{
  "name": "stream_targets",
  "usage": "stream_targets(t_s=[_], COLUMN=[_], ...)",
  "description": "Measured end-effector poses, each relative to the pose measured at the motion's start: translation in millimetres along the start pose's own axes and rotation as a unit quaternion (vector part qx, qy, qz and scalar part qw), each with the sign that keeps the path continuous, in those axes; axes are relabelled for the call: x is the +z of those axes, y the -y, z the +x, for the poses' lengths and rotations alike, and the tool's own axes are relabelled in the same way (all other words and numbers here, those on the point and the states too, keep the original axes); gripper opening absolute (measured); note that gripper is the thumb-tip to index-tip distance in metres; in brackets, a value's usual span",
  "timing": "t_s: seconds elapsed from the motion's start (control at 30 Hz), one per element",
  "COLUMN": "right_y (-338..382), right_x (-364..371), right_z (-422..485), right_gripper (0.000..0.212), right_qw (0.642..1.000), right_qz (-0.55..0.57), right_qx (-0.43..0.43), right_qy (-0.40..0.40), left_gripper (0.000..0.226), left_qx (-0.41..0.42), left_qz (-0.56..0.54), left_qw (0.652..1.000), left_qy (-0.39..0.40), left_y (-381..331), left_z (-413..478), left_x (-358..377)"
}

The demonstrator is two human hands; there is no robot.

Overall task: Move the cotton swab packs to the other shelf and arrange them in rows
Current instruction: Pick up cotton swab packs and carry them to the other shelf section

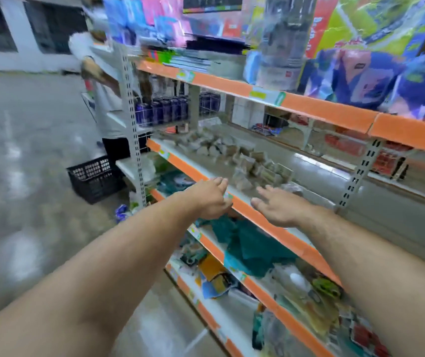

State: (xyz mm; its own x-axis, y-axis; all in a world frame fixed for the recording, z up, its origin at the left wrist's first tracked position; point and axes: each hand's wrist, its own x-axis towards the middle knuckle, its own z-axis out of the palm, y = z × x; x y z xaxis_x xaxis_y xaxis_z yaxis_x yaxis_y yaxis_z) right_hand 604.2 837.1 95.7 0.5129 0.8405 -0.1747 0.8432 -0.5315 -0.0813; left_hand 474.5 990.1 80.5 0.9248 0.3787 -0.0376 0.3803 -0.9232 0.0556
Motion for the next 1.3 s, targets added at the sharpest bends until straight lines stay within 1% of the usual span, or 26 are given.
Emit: stream_targets(t_s=[0.17, 0.33, 0.47, 0.6, 0.73, 0.8, 0.83, 0.9, 0.93, 0.97, 1.03, 1.07, 1.17, 1.23, 1.3], right_y=[73.7, 106.2, 102.2, 82.2, 61.4, 51.9, 49.5, 37.7, 29.5, 23.8, 16.6, 11.6, -3.8, -11.5, -18.8], right_x=[-0.4, 0.9, -1.2, -3.9, -16.8, -21.1, -23.6, -20.2, -17.6, -17.6, -21.6, -22.3, -22.0, -22.8, -22.1], right_z=[77.9, 135.6, 182.2, 234.6, 278.0, 293.6, 300.0, 319.8, 330.3, 338.4, 345.1, 349.0, 357.7, 362.3, 371.1], right_gripper=[0.066, 0.066, 0.068, 0.07, 0.068, 0.065, 0.068, 0.092, 0.099, 0.093, 0.058, 0.049, 0.04, 0.044, 0.045], right_qw=[1.0, 1.0, 1.0, 1.0, 1.0, 1.0, 1.0, 0.997, 0.996, 0.996, 0.998, 0.998, 0.998, 0.997, 0.99], right_qz=[-0.004, 0.005, -0.004, 0.002, 0.008, 0.019, 0.027, 0.074, 0.085, 0.081, 0.063, 0.057, 0.05, 0.006, -0.054], right_qx=[-0.023, -0.013, -0.009, -0.011, -0.017, -0.011, -0.011, -0.018, -0.019, -0.013, -0.002, -0.004, 0.03, 0.075, 0.125], right_qy=[0.002, 0.012, 0.019, 0.028, 0.0, 0.0, -0.004, -0.028, -0.029, -0.022, -0.002, -0.005, -0.023, -0.028, -0.039], left_gripper=[0.069, 0.07, 0.071, 0.071, 0.07, 0.067, 0.066, 0.067, 0.067, 0.067, 0.065, 0.062, 0.059, 0.06, 0.057], left_qx=[-0.041, -0.041, -0.024, -0.016, -0.019, -0.026, -0.027, -0.024, -0.022, -0.019, -0.013, -0.006, 0.044, 0.06, 0.069], left_qz=[0.004, -0.018, -0.031, -0.029, -0.017, -0.017, -0.013, -0.005, -0.002, 0.001, 0.003, 0.003, -0.003, -0.016, -0.028], left_qw=[0.998, 0.998, 0.998, 0.998, 0.998, 0.998, 0.999, 0.999, 0.998, 0.998, 0.998, 0.998, 0.997, 0.996, 0.996], left_qy=[0.041, 0.048, 0.051, 0.05, 0.053, 0.047, 0.042, 0.049, 0.055, 0.058, 0.065, 0.064, 0.064, 0.065, 0.044], left_y=[107.0, 168.2, 188.5, 195.7, 200.0, 202.0, 203.0, 204.7, 205.4, 206.2, 207.7, 208.0, 205.0, 203.2, 202.9], left_z=[14.8, 48.7, 86.9, 130.9, 169.7, 188.4, 198.4, 219.1, 229.8, 241.2, 265.1, 277.2, 310.9, 332.4, 354.6], left_x=[-3.2, 4.0, 9.2, 6.7, -1.7, -5.6, -6.5, -6.5, -5.0, -2.7, 0.5, 2.7, 11.6, 16.6, 19.9])
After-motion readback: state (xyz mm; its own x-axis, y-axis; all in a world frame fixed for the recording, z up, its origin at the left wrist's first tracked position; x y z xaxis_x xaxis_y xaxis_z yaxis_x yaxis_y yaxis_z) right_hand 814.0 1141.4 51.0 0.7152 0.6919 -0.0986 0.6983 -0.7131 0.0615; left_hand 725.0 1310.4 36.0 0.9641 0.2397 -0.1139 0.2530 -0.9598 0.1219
